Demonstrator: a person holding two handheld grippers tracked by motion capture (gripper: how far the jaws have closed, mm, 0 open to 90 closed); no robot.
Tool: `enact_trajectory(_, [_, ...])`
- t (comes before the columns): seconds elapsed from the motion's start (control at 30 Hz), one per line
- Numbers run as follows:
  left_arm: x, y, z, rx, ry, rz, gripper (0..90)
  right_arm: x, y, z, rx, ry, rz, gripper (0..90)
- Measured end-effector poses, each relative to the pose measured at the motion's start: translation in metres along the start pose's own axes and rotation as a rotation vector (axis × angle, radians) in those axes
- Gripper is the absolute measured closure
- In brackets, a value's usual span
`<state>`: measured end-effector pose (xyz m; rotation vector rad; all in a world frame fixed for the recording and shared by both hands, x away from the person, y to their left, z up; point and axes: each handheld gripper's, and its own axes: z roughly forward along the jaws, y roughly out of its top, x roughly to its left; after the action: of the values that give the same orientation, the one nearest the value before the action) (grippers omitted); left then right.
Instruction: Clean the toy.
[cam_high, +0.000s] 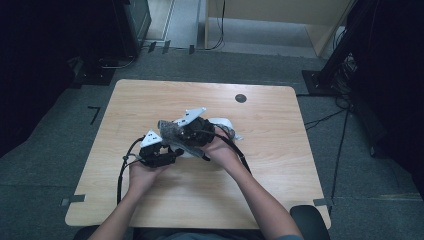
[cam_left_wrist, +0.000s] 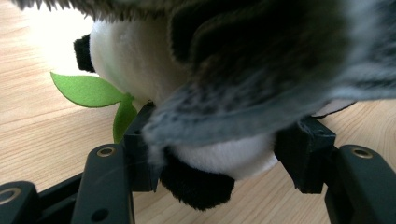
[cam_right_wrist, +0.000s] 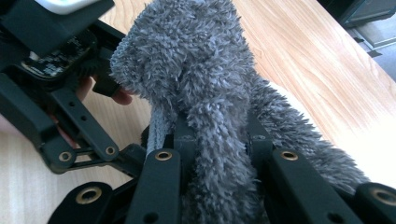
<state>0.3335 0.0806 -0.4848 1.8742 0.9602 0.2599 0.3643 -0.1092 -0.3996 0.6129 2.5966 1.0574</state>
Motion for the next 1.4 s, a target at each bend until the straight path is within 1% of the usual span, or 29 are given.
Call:
enact_trajectory(0.07, [0.0,0.0,0.0,0.003,-0.001,-0.002,39.0,-0.003,-0.003,0.002,-0.003,0.014,0.016,73.5])
enact_trajectory(0.13, [0.0,0.002,0.0,0.015,0.001,-0.003,39.6,-0.004,-0.005,0.001,-0.009,0.021,0.02,73.5])
enact_trajectory(0.3, [0.0,0.003,0.001,0.028,0.0,-0.009,40.1,-0.008,-0.012,-0.006,-0.001,0.017,0.033,73.4])
enact_trajectory(0.4, [0.001,0.003,0.0,0.032,-0.001,-0.008,40.4,-0.011,-0.018,-0.014,0.008,0.004,0.042,73.3])
enact_trajectory(0.5, [0.001,0.003,0.0,0.035,-0.004,-0.007,40.7,-0.015,-0.027,-0.022,0.004,-0.008,0.054,73.1])
enact_trajectory(0.57, [0.001,0.003,0.0,0.036,-0.006,-0.008,41.0,-0.018,-0.035,-0.029,-0.004,-0.012,0.067,73.1])
enact_trajectory(0.6, [0.001,0.003,0.0,0.035,-0.008,-0.01,41.1,-0.019,-0.039,-0.032,-0.007,-0.01,0.081,73.1])
enact_trajectory(0.7, [0.001,0.003,0.0,0.035,-0.008,-0.009,41.4,-0.024,-0.048,-0.044,-0.019,-0.015,0.097,73.1])
enact_trajectory(0.83, [0.002,0.002,0.0,0.034,-0.01,-0.011,41.4,-0.028,-0.059,-0.061,-0.027,-0.04,0.109,73.1])
enact_trajectory(1.0, [0.002,0.002,0.0,0.03,-0.014,-0.008,41.4,-0.034,-0.078,-0.078,-0.048,-0.056,0.146,73.0])
enact_trajectory(1.13, [0.003,0.002,0.0,0.03,-0.02,-0.008,41.5,-0.039,-0.092,-0.083,-0.072,-0.053,0.182,72.8])
enact_trajectory(1.23, [0.004,0.002,0.0,0.032,-0.023,-0.01,41.6,-0.04,-0.097,-0.088,-0.065,-0.066,0.187,72.8])
enact_trajectory(1.4, [0.005,0.002,0.0,0.031,-0.031,-0.009,41.7,-0.043,-0.108,-0.095,-0.052,-0.086,0.215,72.9])
